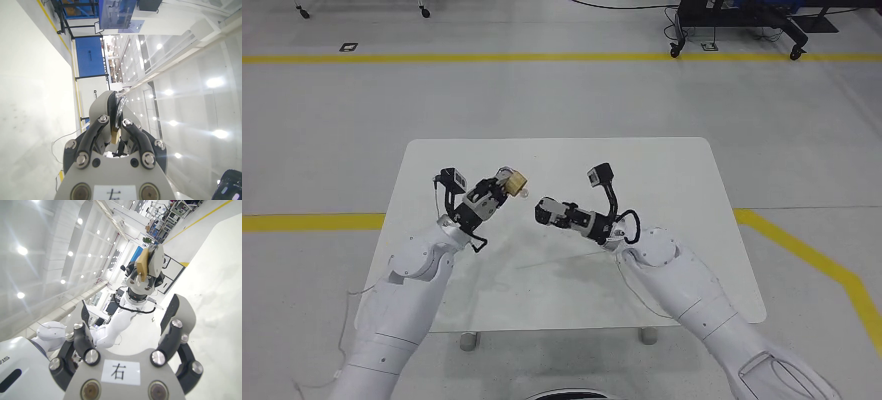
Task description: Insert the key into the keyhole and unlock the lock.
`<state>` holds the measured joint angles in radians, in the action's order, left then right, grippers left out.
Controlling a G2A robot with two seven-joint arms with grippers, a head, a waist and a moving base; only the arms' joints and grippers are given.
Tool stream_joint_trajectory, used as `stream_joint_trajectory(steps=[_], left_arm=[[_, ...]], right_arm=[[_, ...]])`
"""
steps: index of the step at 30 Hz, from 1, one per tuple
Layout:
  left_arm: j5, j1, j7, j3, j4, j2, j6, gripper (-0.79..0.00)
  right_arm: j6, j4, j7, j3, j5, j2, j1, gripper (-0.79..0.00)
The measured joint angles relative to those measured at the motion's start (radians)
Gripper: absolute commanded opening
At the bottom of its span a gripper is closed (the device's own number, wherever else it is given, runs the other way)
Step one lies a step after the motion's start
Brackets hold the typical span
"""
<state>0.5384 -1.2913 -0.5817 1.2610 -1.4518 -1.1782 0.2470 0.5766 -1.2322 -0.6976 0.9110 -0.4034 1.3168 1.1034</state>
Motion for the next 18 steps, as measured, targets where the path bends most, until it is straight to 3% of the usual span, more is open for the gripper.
stream_joint_trajectory(steps=[4,7,18], left_arm=[[-0.051,-0.016,0.029,0.000,-0.015,-0.001,0.063,-0.785],[-0.079,-0.022,0.047,-0.001,-0.022,-0.003,0.083,-0.785],[-0.142,-0.028,0.057,0.002,-0.029,-0.004,0.115,-0.785]], right_arm=[[-0.047,0.034,-0.057,-0.026,-0.122,0.015,-0.020,-0.628],[-0.059,0.057,-0.095,-0.043,-0.181,0.026,-0.037,-0.693],[-0.064,0.134,-0.131,-0.068,-0.248,0.054,-0.078,-0.677]])
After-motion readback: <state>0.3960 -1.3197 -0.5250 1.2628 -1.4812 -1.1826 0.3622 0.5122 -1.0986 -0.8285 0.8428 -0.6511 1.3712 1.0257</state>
